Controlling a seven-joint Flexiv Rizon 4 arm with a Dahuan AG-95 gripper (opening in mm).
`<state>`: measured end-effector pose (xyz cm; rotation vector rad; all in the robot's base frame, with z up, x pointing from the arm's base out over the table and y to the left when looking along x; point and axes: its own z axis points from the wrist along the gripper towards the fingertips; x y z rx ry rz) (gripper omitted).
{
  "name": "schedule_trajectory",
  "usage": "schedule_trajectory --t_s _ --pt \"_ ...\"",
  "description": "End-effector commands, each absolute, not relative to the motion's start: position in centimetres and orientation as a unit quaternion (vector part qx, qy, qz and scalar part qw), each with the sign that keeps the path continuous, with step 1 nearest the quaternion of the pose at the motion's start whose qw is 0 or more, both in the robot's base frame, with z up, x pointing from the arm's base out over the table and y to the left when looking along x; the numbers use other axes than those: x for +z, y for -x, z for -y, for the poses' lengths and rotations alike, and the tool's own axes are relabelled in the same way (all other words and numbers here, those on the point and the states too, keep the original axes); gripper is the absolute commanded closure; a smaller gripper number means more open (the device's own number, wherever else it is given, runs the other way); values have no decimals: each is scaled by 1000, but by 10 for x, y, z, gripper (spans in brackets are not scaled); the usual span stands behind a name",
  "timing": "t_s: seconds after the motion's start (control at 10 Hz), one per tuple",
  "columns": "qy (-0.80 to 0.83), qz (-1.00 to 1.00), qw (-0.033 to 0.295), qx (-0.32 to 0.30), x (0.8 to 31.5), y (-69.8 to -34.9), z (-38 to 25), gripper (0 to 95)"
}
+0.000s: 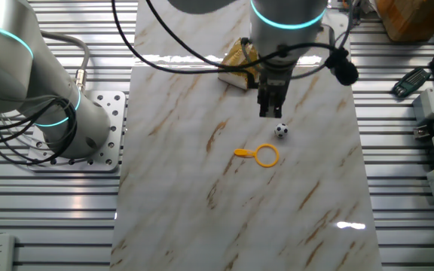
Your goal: Attach the bubble ring to the ball
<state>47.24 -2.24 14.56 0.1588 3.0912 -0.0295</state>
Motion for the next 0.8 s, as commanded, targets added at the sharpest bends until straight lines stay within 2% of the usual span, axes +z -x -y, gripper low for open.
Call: schedule_trajectory --t_s 0.1,0.8 --pt "-51 -998 24 -10 144 -471 24 950" --pt "-53 -998 29 -12 118 -471 31 950"
